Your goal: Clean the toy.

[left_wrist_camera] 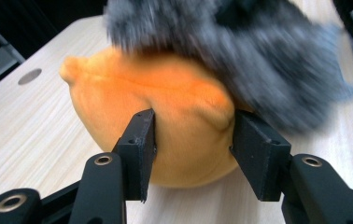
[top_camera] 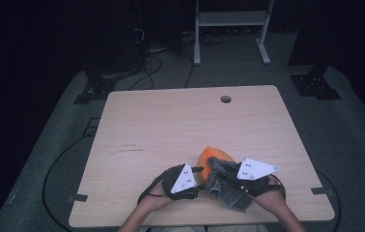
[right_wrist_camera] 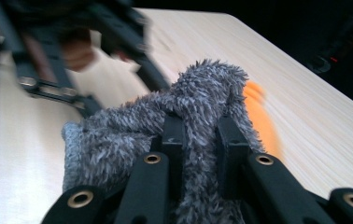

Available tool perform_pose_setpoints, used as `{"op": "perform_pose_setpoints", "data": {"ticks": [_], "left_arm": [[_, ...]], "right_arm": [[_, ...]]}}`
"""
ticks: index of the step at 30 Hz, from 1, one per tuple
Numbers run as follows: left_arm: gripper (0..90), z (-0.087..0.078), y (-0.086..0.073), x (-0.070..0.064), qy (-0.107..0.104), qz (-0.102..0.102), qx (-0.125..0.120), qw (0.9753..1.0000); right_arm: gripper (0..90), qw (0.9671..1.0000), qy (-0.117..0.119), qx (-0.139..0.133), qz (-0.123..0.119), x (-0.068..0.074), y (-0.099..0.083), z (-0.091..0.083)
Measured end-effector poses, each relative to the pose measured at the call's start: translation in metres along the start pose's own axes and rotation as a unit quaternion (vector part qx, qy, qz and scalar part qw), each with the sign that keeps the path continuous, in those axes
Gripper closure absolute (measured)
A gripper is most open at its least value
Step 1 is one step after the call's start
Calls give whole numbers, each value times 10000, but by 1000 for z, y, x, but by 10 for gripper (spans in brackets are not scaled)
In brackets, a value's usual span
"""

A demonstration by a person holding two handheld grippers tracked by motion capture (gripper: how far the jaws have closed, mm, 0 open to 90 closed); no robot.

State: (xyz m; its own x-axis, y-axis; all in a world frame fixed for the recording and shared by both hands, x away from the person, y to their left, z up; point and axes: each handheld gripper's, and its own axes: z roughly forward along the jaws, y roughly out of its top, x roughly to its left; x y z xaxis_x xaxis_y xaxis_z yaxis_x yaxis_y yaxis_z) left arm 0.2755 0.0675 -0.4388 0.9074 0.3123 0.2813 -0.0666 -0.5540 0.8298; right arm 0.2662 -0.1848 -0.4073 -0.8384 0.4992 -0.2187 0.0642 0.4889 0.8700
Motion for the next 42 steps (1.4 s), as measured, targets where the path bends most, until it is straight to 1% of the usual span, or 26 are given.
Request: {"op": "perform_pose_setpoints", "data": {"ticks": [1, 3, 4, 5, 6, 7, 8, 9, 10, 12, 16, 18, 19, 20, 22, 24, 25, 27, 28, 29, 30, 34, 36, 38, 40, 42], "left_arm": [[493, -1, 0, 1, -22, -10, -10, 10000], [468, -3, 1, 3, -101, -77, -77, 9999], [434, -5, 3, 5, -152, -190, -173, 9996], [407, -6, 4, 7, -187, -369, -340, 9986], [394, -8, 5, 9, -223, -507, -524, 9971], [401, -9, 5, 10, -247, -579, -595, 9962], [414, -7, 5, 10, -236, -600, -527, 9965], [418, -5, 3, 8, -178, -496, -336, 9980], [428, -4, 2, 7, -133, -467, -305, 9984], [438, -4, -1, 8, -139, -575, -307, 9978], [445, -7, -6, 11, -128, -626, -121, 9979], [437, -9, -5, 13, -186, -687, -193, 9973], [412, -10, -4, 14, -147, -715, -293, 9969], [351, -10, -2, 14, -24, -737, -395, 9965], [307, -9, 0, 14, 57, -800, -497, 9955], [304, -6, -1, 14, 109, -786, -429, 9959], [312, -5, -3, 13, 133, -775, -379, 9962], [348, -5, -7, 15, 170, -827, -239, 9961], [360, -6, -8, 16, 162, -863, -187, 9960], [367, -7, -9, 16, 172, -921, -158, 9955], [372, -7, -10, 17, 183, -906, -108, 9957], [381, -8, -12, 18, 158, -986, -32, 9950], [386, -7, -12, 18, 123, -958, 1, 9953], [386, -7, -13, 18, 91, -978, 6, 9952], [379, -9, -14, 20, 26, -1056, -9, 9944], [316, -12, -14, 25, -165, -1259, -102, 9919]], "right_arm": [[761, 9999, -107, 58, 43, -4, -2, -2], [761, 9996, -110, 92, 227, -11, -9, -6], [761, 9995, -119, 75, 291, -13, -12, -7], [762, 9994, -116, 49, 311, -13, -14, -7], [761, 9994, -66, 24, 329, -11, -15, -7], [761, 9995, 17, -3, 318, -10, -15, -6], [761, 9996, 79, -11, 269, -7, -14, -5], [761, 9997, 120, -7, 206, -3, -12, -3], [761, 9998, 142, 29, 130, 1, -10, -2], [761, 9999, 140, 67, 69, 1, -8, -2], [761, 9995, 31, 117, 304, -12, -16, -6], [761, 9988, -77, 217, 431, -19, -23, -8], [761, 9985, -101, 241, 481, -20, -25, -8], [762, 9984, -117, 248, 495, -20, -26, -8], [761, 9987, -92, 228, 442, -17, -24, -8], [761, 9991, 90, 113, 389, -11, -20, -6], [761, 9992, 158, 111, 348, -8, -18, -5], [760, 9995, 175, 134, 234, -3, -15, -3], [761, 9995, 201, 114, 229, -4, -15, -3], [761, 9993, 214, 112, 283, -6, -16, -3], [761, 9991, 221, 117, 348, -9, -18, -3], [761, 9977, 32, 307, 608, -23, -28, -7], [761, 9967, -15, 257, 773, -28, -27, -9], [761, 9962, 70, 69, 867, -30, -21, -9], [761, 9953, 224, -18, 942, -30, -17, -3], [761, 9946, 404, 50, 954, -28, -18, 4]]}}
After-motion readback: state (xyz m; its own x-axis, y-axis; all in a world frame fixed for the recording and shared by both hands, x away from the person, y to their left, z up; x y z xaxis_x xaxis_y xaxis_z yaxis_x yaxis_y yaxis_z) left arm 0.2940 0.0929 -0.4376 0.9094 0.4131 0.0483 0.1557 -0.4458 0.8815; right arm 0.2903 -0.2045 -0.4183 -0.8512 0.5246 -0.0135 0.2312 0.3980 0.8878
